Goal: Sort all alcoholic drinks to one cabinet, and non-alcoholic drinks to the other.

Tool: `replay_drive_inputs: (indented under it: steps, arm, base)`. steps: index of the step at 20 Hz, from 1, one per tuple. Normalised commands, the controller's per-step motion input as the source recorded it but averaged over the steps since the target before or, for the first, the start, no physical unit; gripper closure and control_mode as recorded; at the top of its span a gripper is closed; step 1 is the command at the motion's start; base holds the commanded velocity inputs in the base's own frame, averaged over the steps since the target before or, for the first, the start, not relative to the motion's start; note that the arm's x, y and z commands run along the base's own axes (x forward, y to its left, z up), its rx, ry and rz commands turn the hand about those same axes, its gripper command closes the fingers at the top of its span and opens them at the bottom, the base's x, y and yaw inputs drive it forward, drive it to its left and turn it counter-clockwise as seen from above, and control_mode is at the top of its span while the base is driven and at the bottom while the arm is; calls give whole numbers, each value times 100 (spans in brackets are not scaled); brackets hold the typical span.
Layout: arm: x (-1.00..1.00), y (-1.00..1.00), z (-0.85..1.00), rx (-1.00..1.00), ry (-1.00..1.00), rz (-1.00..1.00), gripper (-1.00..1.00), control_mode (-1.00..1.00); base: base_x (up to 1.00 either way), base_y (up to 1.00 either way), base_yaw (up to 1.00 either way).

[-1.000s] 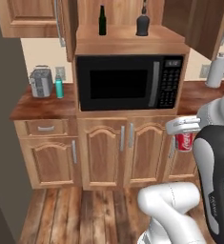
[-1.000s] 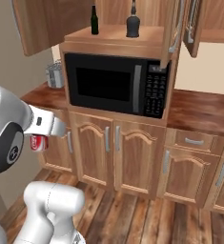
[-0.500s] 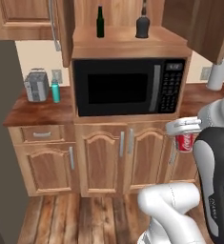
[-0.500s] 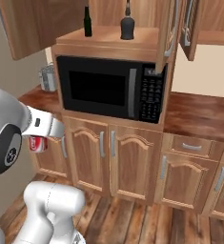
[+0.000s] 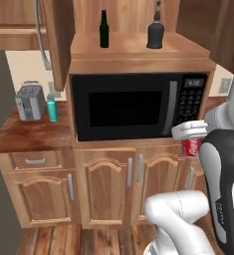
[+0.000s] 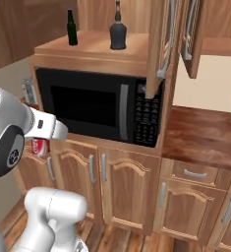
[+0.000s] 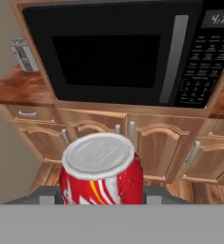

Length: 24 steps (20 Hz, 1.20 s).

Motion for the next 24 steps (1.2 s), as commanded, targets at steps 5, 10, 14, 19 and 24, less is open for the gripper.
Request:
replay_drive_inputs:
  steps: [5,10,14,19,24]
  arm:
    - [0,0,0,0,0,0,100,100]
    - [0,0,0,0,0,0,100,100]
    - [0,0,0,0,0,0,100,100]
    - [0,0,0,0,0,0,100,100]
    - [0,0,0,0,0,0,100,100]
  base:
    - [5,-70,0]
    - [24,-84,0]
    - [23,-82,0]
    - [24,-86,0]
    - [36,-78,0]
